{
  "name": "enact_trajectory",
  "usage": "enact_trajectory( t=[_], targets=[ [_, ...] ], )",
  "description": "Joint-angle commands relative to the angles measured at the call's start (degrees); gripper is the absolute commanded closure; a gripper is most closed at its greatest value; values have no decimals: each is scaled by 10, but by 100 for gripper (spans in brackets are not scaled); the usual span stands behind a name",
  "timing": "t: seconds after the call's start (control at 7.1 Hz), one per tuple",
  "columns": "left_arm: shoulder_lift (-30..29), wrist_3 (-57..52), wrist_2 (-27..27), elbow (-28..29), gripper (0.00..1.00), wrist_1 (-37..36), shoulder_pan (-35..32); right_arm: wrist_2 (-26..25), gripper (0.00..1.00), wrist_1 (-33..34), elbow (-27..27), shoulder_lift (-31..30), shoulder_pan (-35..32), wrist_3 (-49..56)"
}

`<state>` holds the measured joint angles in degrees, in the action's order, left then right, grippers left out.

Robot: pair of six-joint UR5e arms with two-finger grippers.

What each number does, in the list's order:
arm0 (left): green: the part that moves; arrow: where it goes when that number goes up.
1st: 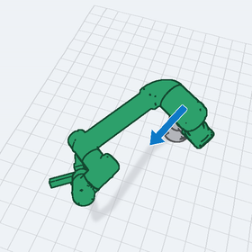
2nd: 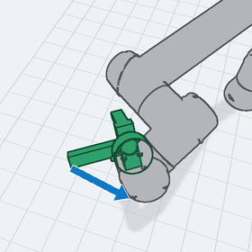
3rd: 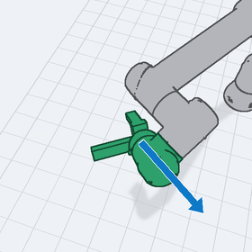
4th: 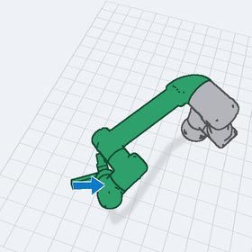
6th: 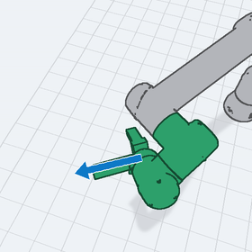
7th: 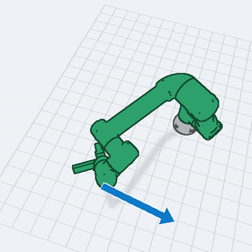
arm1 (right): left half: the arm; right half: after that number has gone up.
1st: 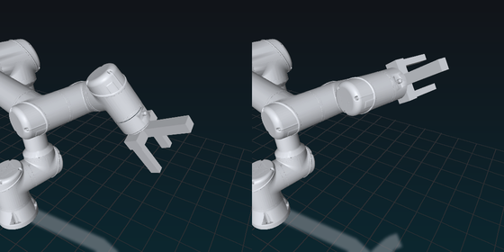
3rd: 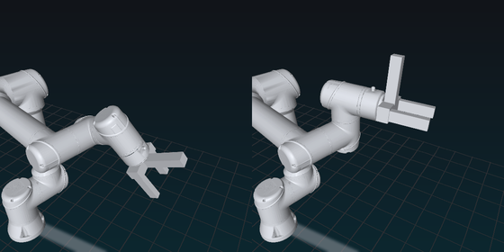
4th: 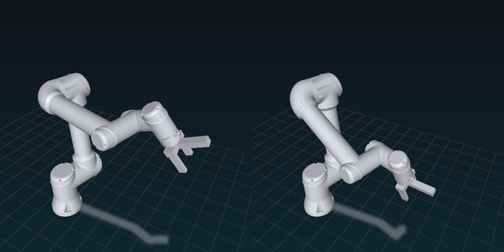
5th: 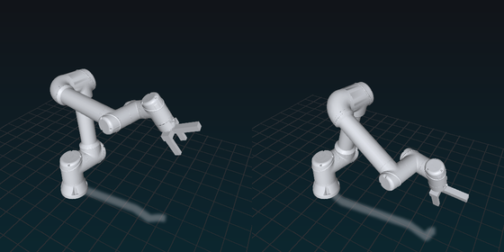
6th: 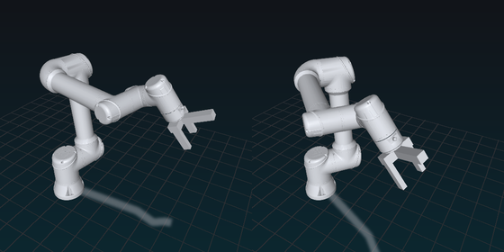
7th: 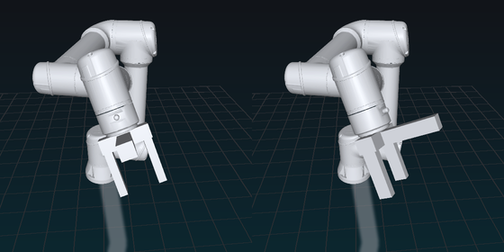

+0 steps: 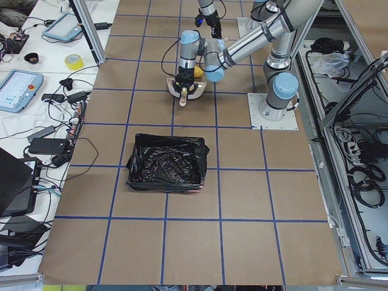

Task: Sweep and dump trash into bin
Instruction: 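Sweep the yellow potato piece into the dustpan with the right-held brush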

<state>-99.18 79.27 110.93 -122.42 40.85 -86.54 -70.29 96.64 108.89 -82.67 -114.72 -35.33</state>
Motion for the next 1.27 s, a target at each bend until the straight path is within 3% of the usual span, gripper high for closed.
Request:
enact_trajectory(
  t=[0.0, 0.56, 0.7, 1.13],
  targets=[
    [-1, -6, 3, 1, 100, 0, -1, 29, 94, 55, -24, 49, -58, -53],
    [-8, -1, 3, 3, 100, 1, -1, 102, 95, 196, -33, 140, -75, -92],
    [-12, 1, 3, 3, 100, 1, -1, 143, 95, 221, -50, 152, -75, -93],
    [-13, 3, 0, 3, 100, 0, -1, 156, 95, 233, -105, 182, -89, -91]
  ],
)
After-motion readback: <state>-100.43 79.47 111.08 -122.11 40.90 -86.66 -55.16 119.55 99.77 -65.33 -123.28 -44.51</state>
